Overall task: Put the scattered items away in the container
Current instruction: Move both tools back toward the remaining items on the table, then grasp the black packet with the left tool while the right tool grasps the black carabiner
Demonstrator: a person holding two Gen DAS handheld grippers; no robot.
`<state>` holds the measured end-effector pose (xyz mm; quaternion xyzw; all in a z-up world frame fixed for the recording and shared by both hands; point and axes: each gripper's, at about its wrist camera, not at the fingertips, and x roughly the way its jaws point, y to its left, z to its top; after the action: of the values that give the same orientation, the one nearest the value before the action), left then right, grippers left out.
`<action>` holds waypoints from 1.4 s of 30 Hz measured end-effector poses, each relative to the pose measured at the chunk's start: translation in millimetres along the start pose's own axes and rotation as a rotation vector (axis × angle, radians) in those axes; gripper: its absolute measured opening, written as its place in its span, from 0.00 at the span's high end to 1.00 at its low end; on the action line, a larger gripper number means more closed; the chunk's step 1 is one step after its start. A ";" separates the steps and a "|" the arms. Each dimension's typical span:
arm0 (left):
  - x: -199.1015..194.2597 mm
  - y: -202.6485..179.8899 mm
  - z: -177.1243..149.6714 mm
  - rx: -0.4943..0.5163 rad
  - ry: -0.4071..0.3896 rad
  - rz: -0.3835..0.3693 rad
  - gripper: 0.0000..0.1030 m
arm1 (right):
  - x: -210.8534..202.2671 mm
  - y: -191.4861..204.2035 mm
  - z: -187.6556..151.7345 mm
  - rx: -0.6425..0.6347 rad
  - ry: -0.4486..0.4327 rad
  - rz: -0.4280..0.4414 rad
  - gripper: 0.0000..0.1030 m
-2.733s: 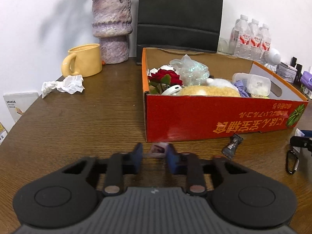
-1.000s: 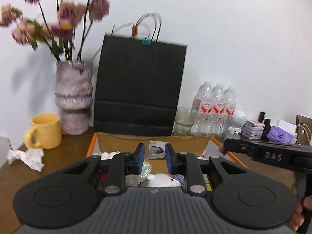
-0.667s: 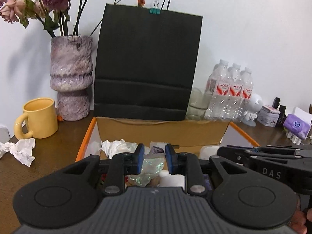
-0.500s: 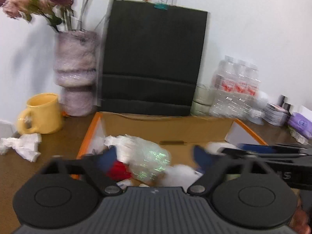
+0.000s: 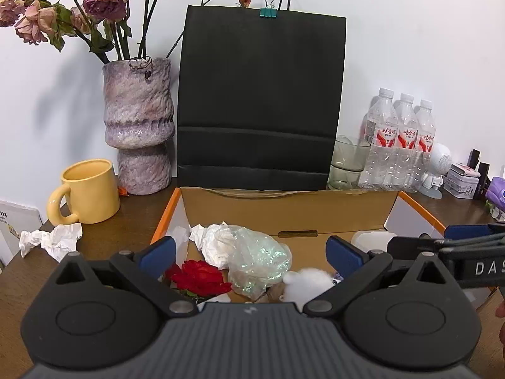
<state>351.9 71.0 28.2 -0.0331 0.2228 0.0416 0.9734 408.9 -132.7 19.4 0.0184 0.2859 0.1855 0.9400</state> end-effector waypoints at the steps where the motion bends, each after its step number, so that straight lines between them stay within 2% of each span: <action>1: 0.0 0.4 0.2 -0.001 0.000 0.001 0.00 | -0.3 0.6 -0.1 -0.003 0.000 -0.001 0.00; 9: -4.4 1.8 0.2 -0.012 0.003 -0.008 0.00 | -10.6 0.6 -0.7 0.005 -0.031 -0.012 0.00; 14: -30.2 4.7 -4.5 -0.014 -0.021 -0.016 0.00 | -40.5 3.8 -10.4 -0.007 -0.088 -0.023 0.00; 20: -70.2 11.9 -25.0 -0.014 -0.022 -0.027 0.00 | -84.4 9.8 -41.7 -0.063 -0.096 -0.038 0.00; 24: -91.6 16.8 -45.6 -0.033 -0.025 -0.064 0.00 | -99.8 13.7 -70.2 -0.096 -0.056 -0.022 0.00; 33: -85.8 11.2 -84.6 -0.022 0.102 -0.064 0.00 | -88.5 21.2 -123.0 -0.128 0.101 0.003 0.02; 39: -86.1 9.4 -93.2 0.002 0.116 -0.066 0.00 | -85.9 29.4 -132.8 -0.167 0.123 0.024 0.10; 41: -85.6 9.3 -93.7 0.005 0.117 -0.070 0.00 | -82.3 28.9 -133.3 -0.161 0.140 0.039 0.15; 42: -84.6 8.7 -93.4 0.007 0.120 -0.070 0.00 | -81.3 28.6 -133.8 -0.163 0.140 0.039 0.21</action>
<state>235.0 66.3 -19.2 -0.0397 0.2798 0.0045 0.9592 264.0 -144.8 -45.3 -0.0656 0.3342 0.2273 0.9123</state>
